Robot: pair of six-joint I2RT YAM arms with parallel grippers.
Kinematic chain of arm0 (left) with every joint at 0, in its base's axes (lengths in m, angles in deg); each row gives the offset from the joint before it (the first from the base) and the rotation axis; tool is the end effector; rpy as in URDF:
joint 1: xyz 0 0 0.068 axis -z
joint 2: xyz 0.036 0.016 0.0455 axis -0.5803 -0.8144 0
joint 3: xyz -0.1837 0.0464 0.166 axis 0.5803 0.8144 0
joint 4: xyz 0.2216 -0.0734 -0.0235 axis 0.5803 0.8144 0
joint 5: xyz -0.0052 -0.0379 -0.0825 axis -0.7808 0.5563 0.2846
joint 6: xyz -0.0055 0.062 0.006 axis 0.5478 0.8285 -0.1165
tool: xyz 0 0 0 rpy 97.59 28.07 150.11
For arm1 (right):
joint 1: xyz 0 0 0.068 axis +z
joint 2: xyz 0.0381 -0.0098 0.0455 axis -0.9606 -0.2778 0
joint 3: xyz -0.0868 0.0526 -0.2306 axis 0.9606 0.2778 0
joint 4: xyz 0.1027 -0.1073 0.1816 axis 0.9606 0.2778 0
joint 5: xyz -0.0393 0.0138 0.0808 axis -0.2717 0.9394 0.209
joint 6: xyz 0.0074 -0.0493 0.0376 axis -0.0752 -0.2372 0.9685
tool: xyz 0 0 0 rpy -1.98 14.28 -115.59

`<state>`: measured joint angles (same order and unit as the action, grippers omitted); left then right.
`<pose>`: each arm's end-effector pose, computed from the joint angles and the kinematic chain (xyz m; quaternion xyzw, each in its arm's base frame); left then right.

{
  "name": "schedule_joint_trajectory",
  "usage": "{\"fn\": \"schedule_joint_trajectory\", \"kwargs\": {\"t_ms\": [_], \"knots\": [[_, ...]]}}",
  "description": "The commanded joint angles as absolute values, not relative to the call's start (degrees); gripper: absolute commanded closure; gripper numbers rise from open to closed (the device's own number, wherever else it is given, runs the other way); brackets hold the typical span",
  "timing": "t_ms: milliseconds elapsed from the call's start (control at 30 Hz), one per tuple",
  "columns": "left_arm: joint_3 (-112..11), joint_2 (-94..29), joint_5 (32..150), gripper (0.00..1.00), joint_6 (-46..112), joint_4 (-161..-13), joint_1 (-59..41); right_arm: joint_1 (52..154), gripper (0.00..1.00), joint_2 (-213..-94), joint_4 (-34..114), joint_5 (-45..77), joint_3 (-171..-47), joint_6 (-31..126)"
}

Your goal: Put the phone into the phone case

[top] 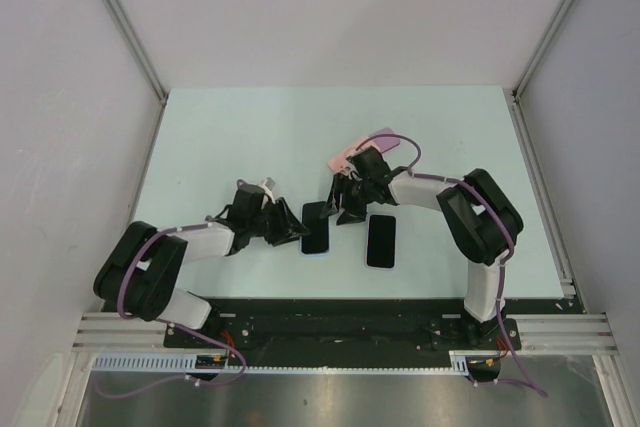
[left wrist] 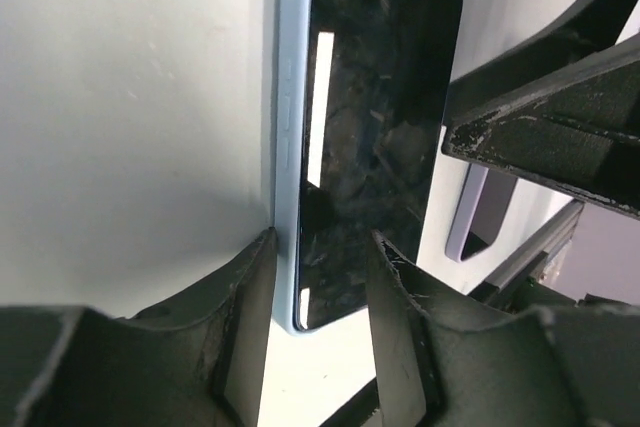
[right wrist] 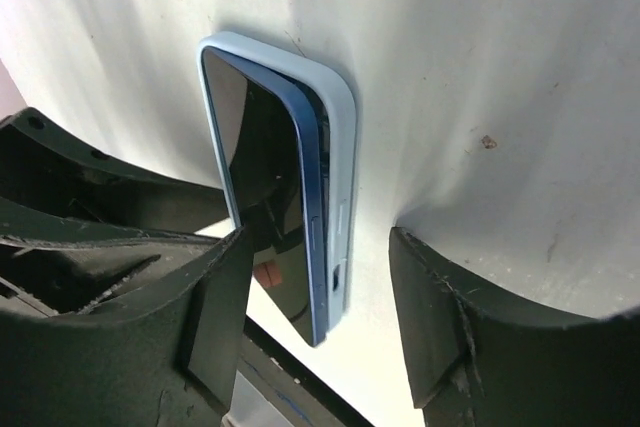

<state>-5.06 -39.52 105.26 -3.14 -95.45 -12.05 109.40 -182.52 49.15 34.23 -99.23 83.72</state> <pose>0.2157 -0.1130 0.1240 -0.1226 0.9029 -0.3618 0.1970 0.2874 0.2311 0.1362 -0.0080 0.9300 0.3556 0.0924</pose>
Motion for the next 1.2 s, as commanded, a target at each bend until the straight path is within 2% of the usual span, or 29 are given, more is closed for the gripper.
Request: {"fn": "schedule_joint_trajectory", "kwargs": {"t_ms": [0,133,233,433,900,1100,1167], "knots": [[-3.79,-40.36,107.8,0.57,-5.86,-99.6,-8.93,109.82,0.38,-180.43,50.55,32.46,-100.05,81.68],[-2.38,-36.85,107.37,0.57,-8.42,-98.56,-8.57,109.64,0.38,-178.6,47.22,32.64,-96.99,81.41],[-5.09,-34.04,104.83,0.48,-6.58,-91.82,-8.58,109.03,0.36,-176.84,45.45,33.69,-95.05,80.19],[-10.99,-34.64,96.56,0.4,-2.1,-82.91,-9.1,108.41,0.32,-176.21,42.74,37.9,-92.85,78.34],[-14.69,-45.89,98.57,0.44,-1.21,-85.45,-10.6,110.08,0.29,-179.38,26.48,41.08,-87.22,83.78],[-12.67,-47.39,105.25,0.51,-1.56,-91.07,-10.6,110.96,0.27,-180.87,22.52,43.78,-87.22,86.77],[-12.31,-47.39,107.35,0.53,-1.65,-91.43,-10.6,110.0,0.27,-181.49,15.6,47.21,-85.82,91.06]]}}
